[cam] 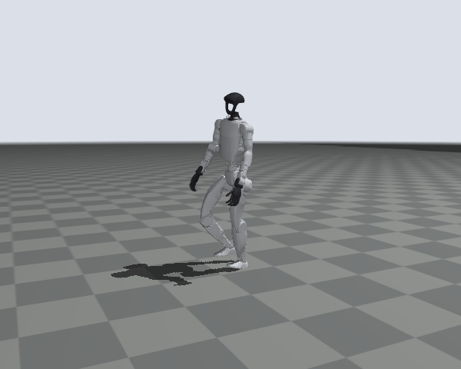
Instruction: Walk
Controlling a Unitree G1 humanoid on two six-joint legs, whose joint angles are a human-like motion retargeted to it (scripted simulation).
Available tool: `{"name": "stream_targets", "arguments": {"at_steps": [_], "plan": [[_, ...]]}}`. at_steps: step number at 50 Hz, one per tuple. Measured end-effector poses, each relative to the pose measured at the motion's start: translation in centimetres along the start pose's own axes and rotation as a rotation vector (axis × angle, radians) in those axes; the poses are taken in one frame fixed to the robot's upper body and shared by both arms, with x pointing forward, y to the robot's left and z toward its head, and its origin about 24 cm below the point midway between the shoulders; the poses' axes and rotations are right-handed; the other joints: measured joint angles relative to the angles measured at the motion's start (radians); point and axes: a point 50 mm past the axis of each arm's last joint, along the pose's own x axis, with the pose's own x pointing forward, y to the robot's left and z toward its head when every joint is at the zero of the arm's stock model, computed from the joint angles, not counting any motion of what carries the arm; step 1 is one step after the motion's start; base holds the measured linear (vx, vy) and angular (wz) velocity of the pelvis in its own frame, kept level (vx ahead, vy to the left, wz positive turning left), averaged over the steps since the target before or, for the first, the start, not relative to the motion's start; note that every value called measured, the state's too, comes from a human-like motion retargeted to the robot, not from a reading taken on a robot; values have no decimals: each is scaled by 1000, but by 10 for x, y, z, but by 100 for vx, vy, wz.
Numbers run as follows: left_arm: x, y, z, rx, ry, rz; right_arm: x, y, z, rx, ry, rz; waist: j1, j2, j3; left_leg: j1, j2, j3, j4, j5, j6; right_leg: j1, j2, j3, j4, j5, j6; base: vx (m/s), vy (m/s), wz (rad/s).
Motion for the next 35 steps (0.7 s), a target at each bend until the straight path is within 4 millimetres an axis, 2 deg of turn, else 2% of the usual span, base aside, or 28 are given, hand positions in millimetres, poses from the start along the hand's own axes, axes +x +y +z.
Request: {"name": "stream_targets", "arguments": {"at_steps": [3,10,13,22,28,35], "plan": [[1,2,6,27,-20,7,-1,6,-4,-8,10,18,-15,22,2,52,18,-12,-38,-7,-17,-24,49,-23,-180,25,24,31,-3,-4],[3,0,18,87,-68,2,-6,21,-24,-29,86,61,-15,55,-17,145,65,-38,-138,-8,-40,-31,184,-9,-617,180,101,27,-4,-1],[2,-5,16,106,-72,-9,-9,27,-35,-38,124,77,-13,39,-27,162,61,-48,-127,-26,-42,-51,190,25,-661,206,118,22,-6,10],[-1,-15,2,137,-52,-33,-12,33,-45,-51,154,80,9,20,-33,231,90,-100,-21,-122,-40,2,213,65,-591,246,109,20,-9,14],[-4,-16,-12,134,-17,-27,-9,29,-36,-75,111,52,25,20,-18,242,136,-136,145,-183,-63,63,245,59,-510,155,70,22,-13,7],[-6,-13,-22,121,5,-14,-4,23,-18,-114,44,26,51,43,-5,200,213,-183,372,-166,-123,129,317,38,-493,93,28,21,-12,-6]]}}
